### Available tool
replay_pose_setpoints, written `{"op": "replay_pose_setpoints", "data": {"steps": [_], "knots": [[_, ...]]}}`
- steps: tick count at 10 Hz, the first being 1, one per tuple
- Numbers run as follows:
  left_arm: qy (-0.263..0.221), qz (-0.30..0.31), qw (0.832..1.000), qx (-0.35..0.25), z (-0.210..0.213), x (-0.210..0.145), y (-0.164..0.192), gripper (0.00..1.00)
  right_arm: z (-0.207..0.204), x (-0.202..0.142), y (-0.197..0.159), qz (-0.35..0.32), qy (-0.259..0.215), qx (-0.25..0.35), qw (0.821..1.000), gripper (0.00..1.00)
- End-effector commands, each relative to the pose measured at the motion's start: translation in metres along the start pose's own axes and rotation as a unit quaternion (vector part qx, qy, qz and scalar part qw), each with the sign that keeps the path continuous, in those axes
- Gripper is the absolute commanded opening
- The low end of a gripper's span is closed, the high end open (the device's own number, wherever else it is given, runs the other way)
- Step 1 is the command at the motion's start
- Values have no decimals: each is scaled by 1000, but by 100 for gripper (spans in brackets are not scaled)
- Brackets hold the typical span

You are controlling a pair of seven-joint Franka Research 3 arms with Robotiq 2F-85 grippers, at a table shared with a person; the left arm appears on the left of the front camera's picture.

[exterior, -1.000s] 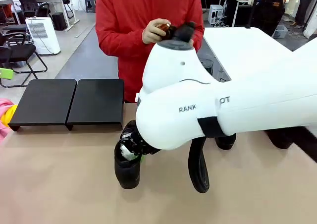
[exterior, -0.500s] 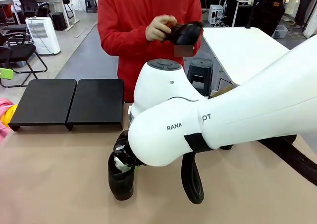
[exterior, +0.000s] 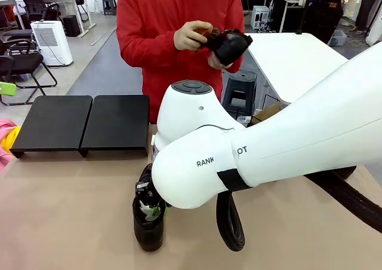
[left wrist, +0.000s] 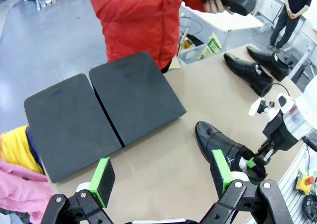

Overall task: Organize the shoes by placing them on the stand.
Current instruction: Pick up one Shoe and place it in the middle of the table.

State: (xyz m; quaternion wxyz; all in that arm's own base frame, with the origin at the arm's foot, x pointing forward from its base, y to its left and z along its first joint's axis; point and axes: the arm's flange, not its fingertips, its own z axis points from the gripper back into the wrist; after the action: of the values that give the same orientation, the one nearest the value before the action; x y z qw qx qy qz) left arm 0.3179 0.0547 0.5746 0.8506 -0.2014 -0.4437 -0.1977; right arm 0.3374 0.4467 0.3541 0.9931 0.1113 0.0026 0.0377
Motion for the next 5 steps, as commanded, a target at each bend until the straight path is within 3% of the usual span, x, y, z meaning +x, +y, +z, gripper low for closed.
{"op": "replay_pose_setpoints", "data": {"steps": [1,2,3,5], "knots": [[-2,-2,1000,-2,1,0,1,100,4,-2,5,-24,10,-5,1000,74],[-2,-2,1000,-2,1,0,1,100,8,-2,4,-29,14,-9,999,92],[-2,-2,1000,-2,1,0,1,100,14,-1,1,-34,19,-14,999,100],[-2,-2,1000,-2,1,0,1,100,26,0,-6,-39,26,-18,999,100]]}}
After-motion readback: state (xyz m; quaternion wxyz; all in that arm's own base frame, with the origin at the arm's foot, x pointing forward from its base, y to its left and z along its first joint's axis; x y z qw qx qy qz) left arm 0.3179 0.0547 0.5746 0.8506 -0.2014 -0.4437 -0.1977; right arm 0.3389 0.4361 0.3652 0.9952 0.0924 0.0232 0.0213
